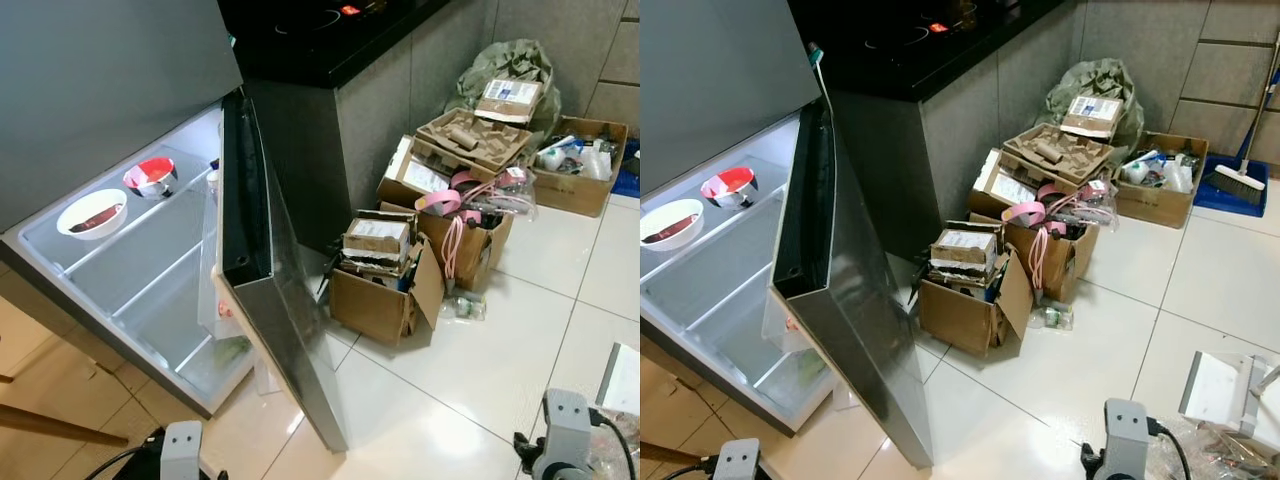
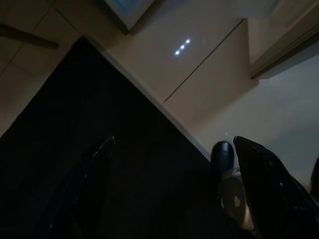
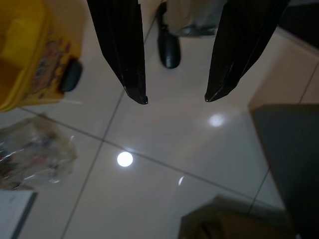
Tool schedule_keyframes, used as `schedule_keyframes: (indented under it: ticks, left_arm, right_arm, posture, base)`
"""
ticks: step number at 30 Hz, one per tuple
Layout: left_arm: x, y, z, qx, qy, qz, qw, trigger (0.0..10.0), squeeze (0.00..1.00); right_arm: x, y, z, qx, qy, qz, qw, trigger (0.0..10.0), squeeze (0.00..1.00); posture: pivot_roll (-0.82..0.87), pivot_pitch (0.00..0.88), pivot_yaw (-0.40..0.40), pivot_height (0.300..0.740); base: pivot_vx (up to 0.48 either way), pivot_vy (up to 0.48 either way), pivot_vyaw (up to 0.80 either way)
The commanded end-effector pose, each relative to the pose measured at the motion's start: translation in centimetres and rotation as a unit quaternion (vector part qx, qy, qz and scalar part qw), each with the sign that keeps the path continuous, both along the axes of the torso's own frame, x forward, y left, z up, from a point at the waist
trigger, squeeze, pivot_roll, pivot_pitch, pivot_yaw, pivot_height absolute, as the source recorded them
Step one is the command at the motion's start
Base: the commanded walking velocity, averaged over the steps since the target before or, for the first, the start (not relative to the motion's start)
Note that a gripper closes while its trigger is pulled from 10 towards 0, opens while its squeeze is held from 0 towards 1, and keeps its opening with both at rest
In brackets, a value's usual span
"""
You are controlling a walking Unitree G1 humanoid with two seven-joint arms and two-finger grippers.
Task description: Restocking fridge
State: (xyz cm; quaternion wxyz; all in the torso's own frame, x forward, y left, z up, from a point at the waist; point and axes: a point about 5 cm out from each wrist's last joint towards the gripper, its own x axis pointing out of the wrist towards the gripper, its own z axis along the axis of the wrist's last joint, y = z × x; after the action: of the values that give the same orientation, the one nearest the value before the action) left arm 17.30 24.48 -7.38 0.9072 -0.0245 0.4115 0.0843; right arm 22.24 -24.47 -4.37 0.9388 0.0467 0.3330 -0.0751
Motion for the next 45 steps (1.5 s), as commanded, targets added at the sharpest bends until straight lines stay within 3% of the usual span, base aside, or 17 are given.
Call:
schedule_keyframes:
  ticks: [1,6,19,45]
  left_arm:
    - [-0.4,0.8,0.1,0.006,-0.001,0.012,1.0,10.0,0.0]
    - [0.5,0.3,0.4,-0.001,-0.024,0.01,1.0,10.0,0.0]
    - [2.4,-1.0,1.2,-0.016,-0.06,-0.005,0.998,10.0,0.0]
    - [3.7,-1.7,2.0,-0.019,-0.085,-0.027,0.996,10.0,0.0]
  right_arm:
    - [0.1,0.5,0.0,0.001,-0.003,0.021,1.0,10.0,0.0]
    - [0.3,1.3,0.0,0.014,-0.006,0.046,0.999,10.0,0.0]
    - [0.4,1.3,0.1,0.016,-0.009,0.054,0.998,10.0,0.0]
    - [0.2,0.9,0.0,0.014,-0.011,0.026,1.0,10.0,0.0]
  posture:
    - [-0.06,0.126,0.129,0.74]
    - [-0.06,0.124,0.126,0.74]
    - [-0.06,0.123,0.125,0.74]
    - [-0.06,0.112,0.139,0.74]
  base:
    - [0.0,0.0,0.0]
    - [0.0,0.0,0.63]
    - [0.0,0.0,0.79]
    - [0.0,0.0,0.78]
